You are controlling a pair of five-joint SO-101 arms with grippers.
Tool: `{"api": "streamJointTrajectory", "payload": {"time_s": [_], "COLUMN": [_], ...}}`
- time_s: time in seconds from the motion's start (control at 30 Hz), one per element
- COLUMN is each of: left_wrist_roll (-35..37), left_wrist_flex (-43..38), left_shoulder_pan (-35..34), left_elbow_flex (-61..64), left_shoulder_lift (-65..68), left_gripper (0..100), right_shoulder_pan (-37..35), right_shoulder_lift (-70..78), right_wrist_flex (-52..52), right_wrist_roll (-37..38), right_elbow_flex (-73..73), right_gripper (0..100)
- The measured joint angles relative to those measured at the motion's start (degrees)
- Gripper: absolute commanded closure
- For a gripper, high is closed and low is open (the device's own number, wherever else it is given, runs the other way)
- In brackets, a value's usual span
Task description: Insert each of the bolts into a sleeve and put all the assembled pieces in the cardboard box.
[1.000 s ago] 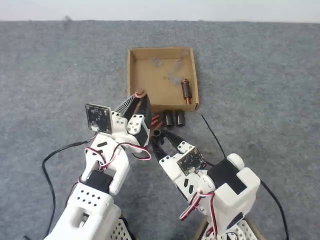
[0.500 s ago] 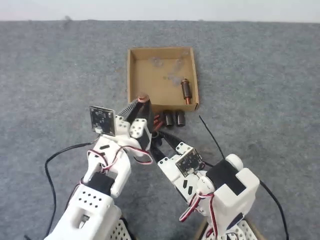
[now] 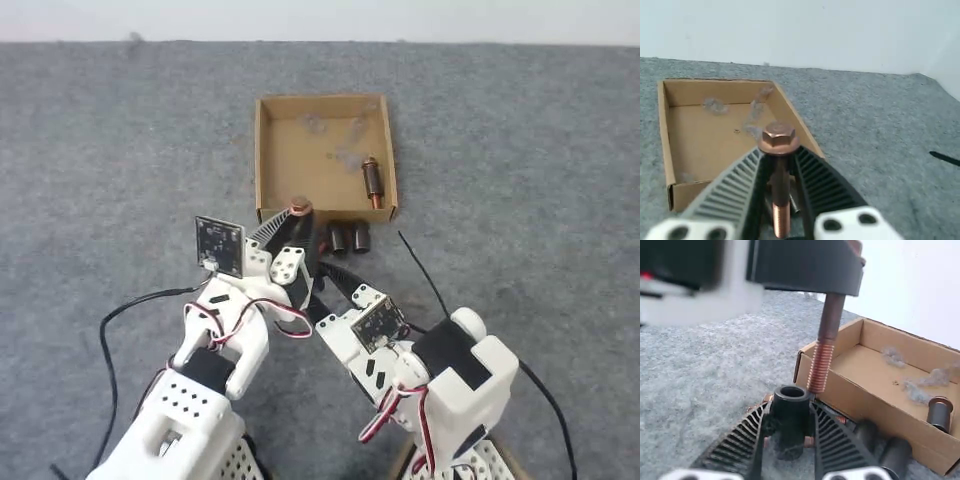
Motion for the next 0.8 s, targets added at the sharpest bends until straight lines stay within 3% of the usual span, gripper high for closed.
{"api": "streamJointTrajectory", "payload": {"time_s": [0.27, 0.8], "left_wrist_roll": [0.1, 3.4], "left_wrist_flex": [0.4, 14.2], "left_shoulder_pan": [-0.9, 1.0], "left_elbow_flex": [0.0, 1.3], "left_shoulder_lift": [-3.7, -16.4], "left_gripper": [99, 99], "right_shoulder_pan": [0.0, 0.4], "right_shoulder_lift": [0.0, 0.0], "right_wrist_flex": [0.0, 0.0], "right_wrist_roll": [0.0, 0.0], "right_elbow_flex": [0.0, 0.0], "right_gripper": [99.1, 99.1]}}
